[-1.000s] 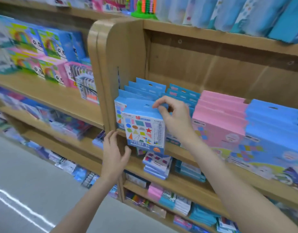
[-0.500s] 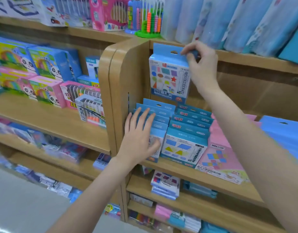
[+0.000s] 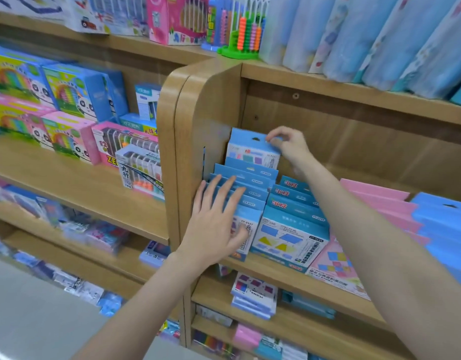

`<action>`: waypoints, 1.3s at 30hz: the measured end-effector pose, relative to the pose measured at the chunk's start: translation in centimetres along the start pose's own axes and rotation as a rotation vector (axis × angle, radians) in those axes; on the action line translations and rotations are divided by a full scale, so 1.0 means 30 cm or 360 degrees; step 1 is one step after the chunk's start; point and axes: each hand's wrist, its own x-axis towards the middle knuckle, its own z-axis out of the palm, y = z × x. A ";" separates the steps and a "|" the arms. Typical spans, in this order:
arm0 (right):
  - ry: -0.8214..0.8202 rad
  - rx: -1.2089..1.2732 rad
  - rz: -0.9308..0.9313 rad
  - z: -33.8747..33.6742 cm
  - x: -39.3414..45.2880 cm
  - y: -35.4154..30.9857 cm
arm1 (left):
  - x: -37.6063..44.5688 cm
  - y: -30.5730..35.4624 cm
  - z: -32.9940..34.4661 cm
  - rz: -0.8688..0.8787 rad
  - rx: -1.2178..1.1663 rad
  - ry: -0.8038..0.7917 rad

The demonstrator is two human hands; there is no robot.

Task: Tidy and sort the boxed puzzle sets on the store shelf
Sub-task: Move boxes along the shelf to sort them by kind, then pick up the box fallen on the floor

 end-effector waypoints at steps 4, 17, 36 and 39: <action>-0.0335 -0.0276 0.0134 0.016 -0.011 0.026 | 0.000 -0.002 0.003 0.0003 0.0014 -0.0002; 0.0316 -0.0373 -0.0332 -0.384 -0.559 -0.035 | -0.090 0.171 -0.027 0.0165 -0.0200 0.0437; 0.0365 -0.0176 0.1269 -0.496 -2.169 1.552 | -1.026 1.230 1.033 0.0365 -0.0372 -0.1657; 0.0146 -0.0128 0.1600 -0.273 -2.351 1.967 | -1.275 1.257 1.384 0.0447 -0.0332 -0.1857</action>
